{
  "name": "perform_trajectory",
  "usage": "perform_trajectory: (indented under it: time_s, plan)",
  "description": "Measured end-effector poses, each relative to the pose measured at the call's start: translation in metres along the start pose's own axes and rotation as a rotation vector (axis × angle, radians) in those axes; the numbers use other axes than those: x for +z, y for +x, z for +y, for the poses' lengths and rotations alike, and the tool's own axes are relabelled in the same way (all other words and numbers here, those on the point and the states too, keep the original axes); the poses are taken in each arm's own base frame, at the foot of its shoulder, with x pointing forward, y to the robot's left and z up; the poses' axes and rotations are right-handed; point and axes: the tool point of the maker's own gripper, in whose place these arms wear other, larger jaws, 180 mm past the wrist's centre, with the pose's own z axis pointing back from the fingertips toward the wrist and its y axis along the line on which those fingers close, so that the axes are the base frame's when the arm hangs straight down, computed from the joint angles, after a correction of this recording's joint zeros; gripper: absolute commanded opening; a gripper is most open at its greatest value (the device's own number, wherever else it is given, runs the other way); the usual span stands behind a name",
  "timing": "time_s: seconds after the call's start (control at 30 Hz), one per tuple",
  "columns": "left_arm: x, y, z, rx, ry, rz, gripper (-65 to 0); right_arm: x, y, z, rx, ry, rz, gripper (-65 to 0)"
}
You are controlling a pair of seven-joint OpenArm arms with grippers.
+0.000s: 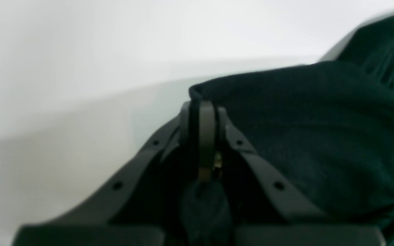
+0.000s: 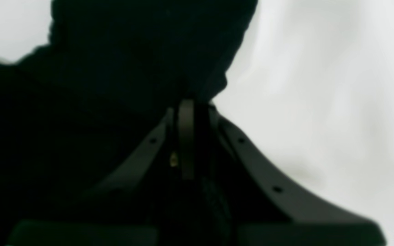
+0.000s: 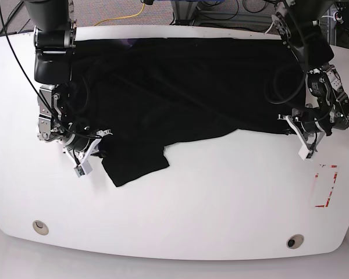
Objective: Layout the t-shirt on the table in an organized manner, then fold the t-shirt properly
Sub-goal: 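Fold the held shirt edge with both grippers over toward the arm bases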
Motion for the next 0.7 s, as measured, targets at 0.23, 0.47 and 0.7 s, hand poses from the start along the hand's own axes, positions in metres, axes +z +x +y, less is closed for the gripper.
perform_trajectory:
  time_s: [0.23,0.47,0.7]
  plan:
    - [0.004,0.014,0.001,-0.015,0.009,-0.026,-65.0,0.005,0.01,0.005,0.045,0.003,0.013,-64.7]
    - [0.007,0.018,0.002,-0.018,0.01,-0.016,-65.0,0.016,0.017,0.002,0.1,-0.018,0.034,-64.7]
    - [0.012,0.015,0.01,-0.019,0.027,-0.009,-65.0,0.028,0.021,0.018,0.173,-0.018,0.037,-64.7]
